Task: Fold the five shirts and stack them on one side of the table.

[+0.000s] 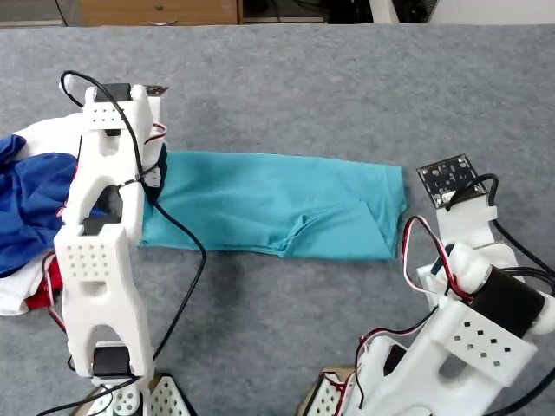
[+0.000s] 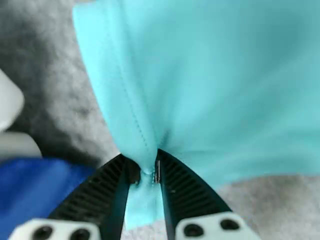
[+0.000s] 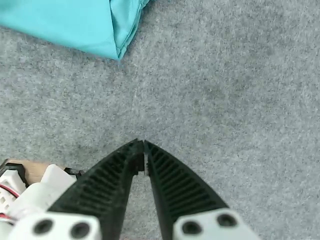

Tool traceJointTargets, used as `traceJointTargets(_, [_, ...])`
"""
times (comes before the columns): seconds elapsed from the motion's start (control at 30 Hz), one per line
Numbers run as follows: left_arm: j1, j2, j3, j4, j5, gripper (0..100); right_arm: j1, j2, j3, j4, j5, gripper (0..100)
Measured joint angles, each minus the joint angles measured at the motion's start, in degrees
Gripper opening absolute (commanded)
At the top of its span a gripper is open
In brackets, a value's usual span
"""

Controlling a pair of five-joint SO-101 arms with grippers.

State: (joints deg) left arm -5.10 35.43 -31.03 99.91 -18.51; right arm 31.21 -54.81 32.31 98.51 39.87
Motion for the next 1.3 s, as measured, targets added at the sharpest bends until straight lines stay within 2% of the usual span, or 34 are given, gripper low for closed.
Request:
traceJointTargets(0.3, [12.0,-14.3,6.3,0.1,6.9,2,0.6,0.0,-2.5,0.0,0.0,0.2])
traceJointTargets(0.47, [19.9,-15.1,6.3,0.1,11.2,2,4.9,0.0,-5.9,0.0,0.2,0.2])
traceJointTargets(0.6, [26.0,-15.1,6.2,0.1,14.3,2,9.1,0.0,-6.1,0.0,3.5,0.2])
traceJointTargets(0.83, [35.3,-14.9,-1.8,0.1,18.2,2,14.7,0.0,-6.1,0.0,7.5,0.2])
traceJointTargets(1.3, [39.9,-9.4,-12.9,0.2,19.7,2,15.0,0.0,-6.1,0.0,7.8,0.2])
